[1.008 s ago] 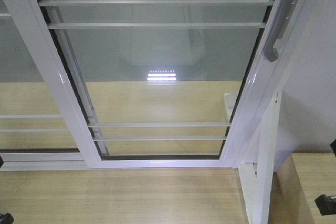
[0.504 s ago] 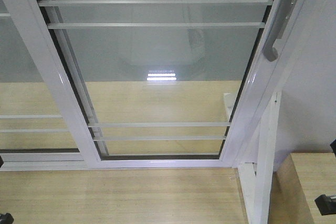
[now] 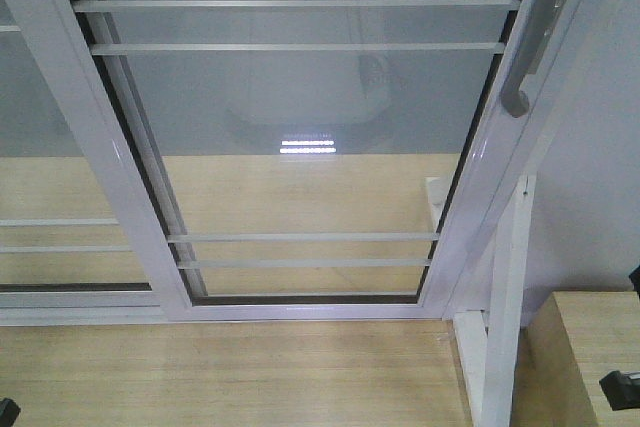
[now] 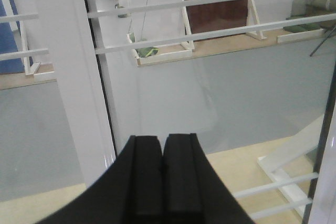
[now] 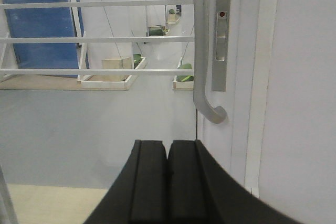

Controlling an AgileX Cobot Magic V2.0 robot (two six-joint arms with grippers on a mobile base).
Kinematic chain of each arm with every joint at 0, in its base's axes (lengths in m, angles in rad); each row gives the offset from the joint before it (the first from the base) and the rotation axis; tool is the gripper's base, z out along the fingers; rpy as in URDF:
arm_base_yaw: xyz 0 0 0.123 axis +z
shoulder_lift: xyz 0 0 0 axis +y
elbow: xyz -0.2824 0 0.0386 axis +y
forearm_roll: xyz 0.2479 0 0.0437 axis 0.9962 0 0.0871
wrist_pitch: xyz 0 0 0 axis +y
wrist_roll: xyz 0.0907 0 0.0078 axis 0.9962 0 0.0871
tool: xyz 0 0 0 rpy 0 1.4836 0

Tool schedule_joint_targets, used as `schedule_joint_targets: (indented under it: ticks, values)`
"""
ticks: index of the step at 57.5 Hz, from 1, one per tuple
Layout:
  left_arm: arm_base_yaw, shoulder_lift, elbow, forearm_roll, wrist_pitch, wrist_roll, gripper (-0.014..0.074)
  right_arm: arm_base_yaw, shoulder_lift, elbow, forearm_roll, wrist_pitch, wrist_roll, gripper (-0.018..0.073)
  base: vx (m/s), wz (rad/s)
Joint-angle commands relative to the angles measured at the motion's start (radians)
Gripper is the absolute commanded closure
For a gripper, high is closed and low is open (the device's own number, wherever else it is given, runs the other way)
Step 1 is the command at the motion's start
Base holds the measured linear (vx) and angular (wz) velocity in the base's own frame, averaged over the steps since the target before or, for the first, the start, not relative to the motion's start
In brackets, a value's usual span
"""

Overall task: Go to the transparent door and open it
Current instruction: 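Drive forward up to the glass door, stopping before its grey handle, then raise both arms toward the door, right gripper near the grey handle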

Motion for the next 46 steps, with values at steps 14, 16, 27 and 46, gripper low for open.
schedule_joint_targets:
  ticks: [14, 16, 27, 46]
  values:
    - [-0.001, -0.013, 0.021, -0.044, -0.235, -0.012, 0.0596, -0.006, -0.011, 0.013, -0.009, -0.095, -0.013, 0.0567, 0.0, 0.0]
    - [-0.001, -0.013, 0.021, -0.065, -0.246, -0.019, 0.0596, -0.006, -0.011, 0.011, -0.01, -0.096, -0.019, 0.0567, 0.0, 0.0]
    - [-0.001, -0.011, 0.02, -0.125, -0.391, -0.032, 0.0596, -0.006, -0.011, -0.047, -0.01, -0.112, -0.092, 0.0567, 0.0, 0.0]
    - [-0.001, 0.289, -0.188, -0.183, -0.386, 0.007, 0.0596, -0.006, 0.312, -0.365, -0.01, -0.024, -0.188, 0.0567, 0.0, 0.0]
